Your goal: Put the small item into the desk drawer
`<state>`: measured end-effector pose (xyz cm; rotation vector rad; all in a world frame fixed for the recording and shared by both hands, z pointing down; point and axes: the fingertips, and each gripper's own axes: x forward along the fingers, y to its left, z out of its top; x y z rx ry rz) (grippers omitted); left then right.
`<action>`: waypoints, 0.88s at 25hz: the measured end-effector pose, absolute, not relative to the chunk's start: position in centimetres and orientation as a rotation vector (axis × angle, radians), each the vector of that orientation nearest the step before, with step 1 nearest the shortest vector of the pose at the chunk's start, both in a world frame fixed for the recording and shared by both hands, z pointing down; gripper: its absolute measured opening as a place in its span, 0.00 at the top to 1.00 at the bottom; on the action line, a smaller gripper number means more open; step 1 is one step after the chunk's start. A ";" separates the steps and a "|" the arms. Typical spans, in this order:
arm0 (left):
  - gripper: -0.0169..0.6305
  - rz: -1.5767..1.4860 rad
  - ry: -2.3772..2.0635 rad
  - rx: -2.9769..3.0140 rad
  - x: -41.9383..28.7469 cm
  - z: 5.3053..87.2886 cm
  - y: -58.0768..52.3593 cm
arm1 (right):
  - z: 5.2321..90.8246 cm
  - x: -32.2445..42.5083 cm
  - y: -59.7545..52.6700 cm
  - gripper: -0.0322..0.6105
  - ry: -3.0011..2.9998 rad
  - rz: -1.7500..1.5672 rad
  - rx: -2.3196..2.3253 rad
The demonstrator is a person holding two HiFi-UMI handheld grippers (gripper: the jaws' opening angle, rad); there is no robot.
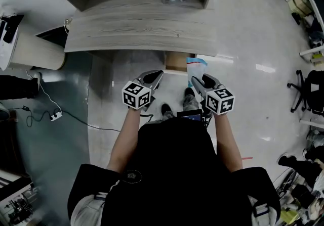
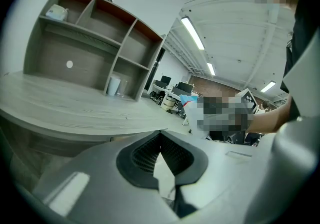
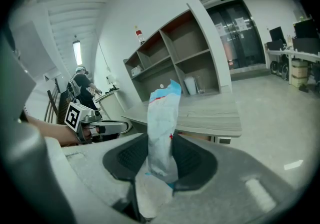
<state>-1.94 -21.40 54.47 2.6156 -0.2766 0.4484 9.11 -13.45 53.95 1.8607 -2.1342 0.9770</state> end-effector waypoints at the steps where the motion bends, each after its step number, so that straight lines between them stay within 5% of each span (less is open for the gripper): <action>1: 0.97 0.448 -0.278 2.616 -1.9 54.4 -21.5 | 54.0 9.2 -13.6 0.72 -2.134 0.978 1.861; 22: 0.97 0.459 -0.331 2.582 -2.0 55.2 -21.6 | 54.3 9.5 -14.4 0.72 -2.162 0.978 1.778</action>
